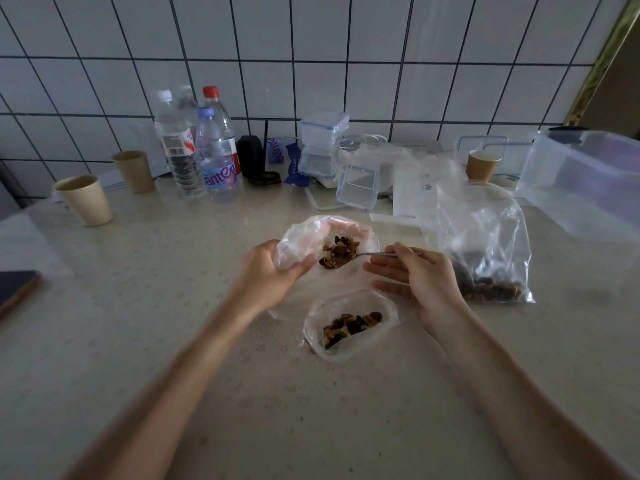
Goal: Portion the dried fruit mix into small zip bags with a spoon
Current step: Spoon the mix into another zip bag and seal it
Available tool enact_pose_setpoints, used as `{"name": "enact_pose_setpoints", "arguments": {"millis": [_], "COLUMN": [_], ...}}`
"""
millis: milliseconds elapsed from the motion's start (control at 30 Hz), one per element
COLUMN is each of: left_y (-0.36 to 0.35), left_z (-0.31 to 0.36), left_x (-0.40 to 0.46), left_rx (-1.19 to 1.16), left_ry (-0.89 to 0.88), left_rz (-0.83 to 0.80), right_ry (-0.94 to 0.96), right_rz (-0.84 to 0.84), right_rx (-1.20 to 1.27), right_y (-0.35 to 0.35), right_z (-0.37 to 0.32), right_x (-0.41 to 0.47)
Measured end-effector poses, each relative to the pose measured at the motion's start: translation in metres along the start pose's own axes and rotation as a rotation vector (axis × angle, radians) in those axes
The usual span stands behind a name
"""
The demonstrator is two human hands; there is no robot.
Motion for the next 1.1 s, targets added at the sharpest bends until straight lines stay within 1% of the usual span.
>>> {"name": "enact_pose_setpoints", "arguments": {"millis": [133, 267, 333, 433, 533, 600, 633, 700, 867, 967, 1033, 1100], "left_y": [0.003, 0.010, 0.015, 0.027, 0.037, 0.037, 0.036, 0.028, 0.004, -0.008, -0.009, -0.008], "left_z": [-0.004, -0.005, 0.000, 0.016, 0.041, 0.057, 0.060, 0.059, 0.030, 0.019, 0.020, 0.022], "left_x": [0.005, 0.006, 0.005, -0.001, -0.020, -0.040, -0.049, -0.066, -0.087, -0.088, -0.083, -0.076], "left_rx": [0.086, 0.043, 0.053, 0.091, 0.175, 0.218, 0.224, 0.213, 0.218, 0.110, 0.049, -0.003], "left_ry": [-0.027, -0.018, -0.051, -0.148, -0.314, -0.406, -0.422, -0.380, -0.124, 0.018, 0.050, 0.075], "left_rz": [0.045, 0.093, 0.125, 0.206, 0.299, 0.304, 0.276, 0.183, 0.015, -0.081, -0.088, -0.062], "right_ry": [0.007, 0.071, 0.097, 0.132, 0.146, 0.151, 0.155, 0.165, 0.193, 0.191, 0.196, 0.228], "right_rz": [-0.031, -0.062, -0.076, -0.106, -0.144, -0.177, -0.194, -0.233, -0.345, -0.410, -0.453, -0.489], "right_rx": [0.033, 0.003, -0.003, -0.015, -0.024, -0.023, -0.023, -0.032, -0.062, -0.119, -0.195, -0.293], "right_y": [0.002, 0.002, 0.002, 0.001, 0.001, 0.002, 0.002, 0.005, 0.009, 0.008, 0.005, 0.000], "right_z": [-0.005, -0.014, -0.021, -0.032, -0.042, -0.048, -0.051, -0.057, -0.068, -0.069, -0.067, -0.065], "right_x": [-0.003, -0.004, -0.006, -0.011, -0.016, -0.019, -0.022, -0.026, -0.036, -0.040, -0.042, -0.044]}}
Point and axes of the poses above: each hand's wrist, its own x-axis towards the middle knuckle, its own y-axis out of the back of the hand, z = x × y, the point moved 8 cm from there along x, towards the middle knuckle, and after that the axes turned 8 degrees about -x, right-handed, at the moved point
